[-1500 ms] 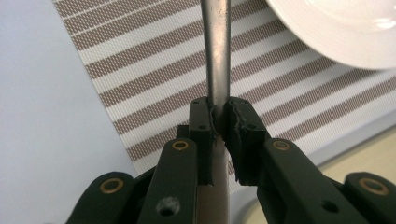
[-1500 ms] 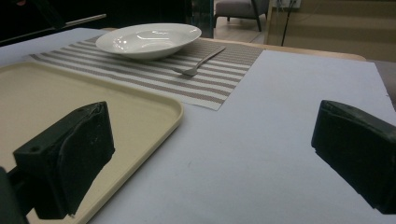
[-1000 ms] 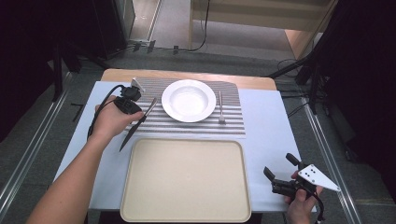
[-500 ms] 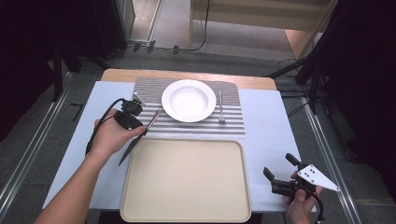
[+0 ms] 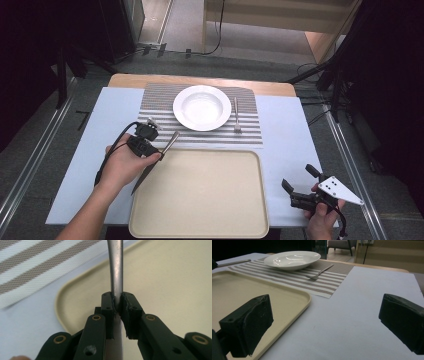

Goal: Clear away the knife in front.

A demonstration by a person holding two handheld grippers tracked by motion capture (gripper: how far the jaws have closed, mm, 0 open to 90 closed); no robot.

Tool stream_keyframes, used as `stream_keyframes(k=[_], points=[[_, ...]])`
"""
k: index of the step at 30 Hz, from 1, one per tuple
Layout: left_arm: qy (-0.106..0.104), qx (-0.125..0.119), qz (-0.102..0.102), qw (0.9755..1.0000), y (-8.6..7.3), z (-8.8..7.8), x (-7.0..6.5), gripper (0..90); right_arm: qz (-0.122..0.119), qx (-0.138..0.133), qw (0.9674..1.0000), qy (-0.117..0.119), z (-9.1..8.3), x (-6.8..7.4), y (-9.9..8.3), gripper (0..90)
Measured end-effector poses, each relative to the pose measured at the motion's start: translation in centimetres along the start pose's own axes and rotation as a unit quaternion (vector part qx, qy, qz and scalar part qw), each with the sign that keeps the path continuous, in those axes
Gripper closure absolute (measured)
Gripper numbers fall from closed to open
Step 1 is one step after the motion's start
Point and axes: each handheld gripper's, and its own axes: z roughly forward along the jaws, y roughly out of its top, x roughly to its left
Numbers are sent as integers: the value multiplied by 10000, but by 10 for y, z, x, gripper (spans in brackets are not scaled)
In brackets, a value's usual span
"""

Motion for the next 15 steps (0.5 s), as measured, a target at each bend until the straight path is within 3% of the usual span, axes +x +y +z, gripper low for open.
stream_keyframes(k=[3,11,15], points=[[60,-21,20,10000,-9,1,-8,798,-3,4,10000,3,0,0,0,0],[-19,-24,25,10000,-22,6,-17,797,0,11,10000,0,0,0,0,0],[-155,-72,-35,9998,-32,9,-21,797,-2,8,10000,-4,0,0,0,0]])
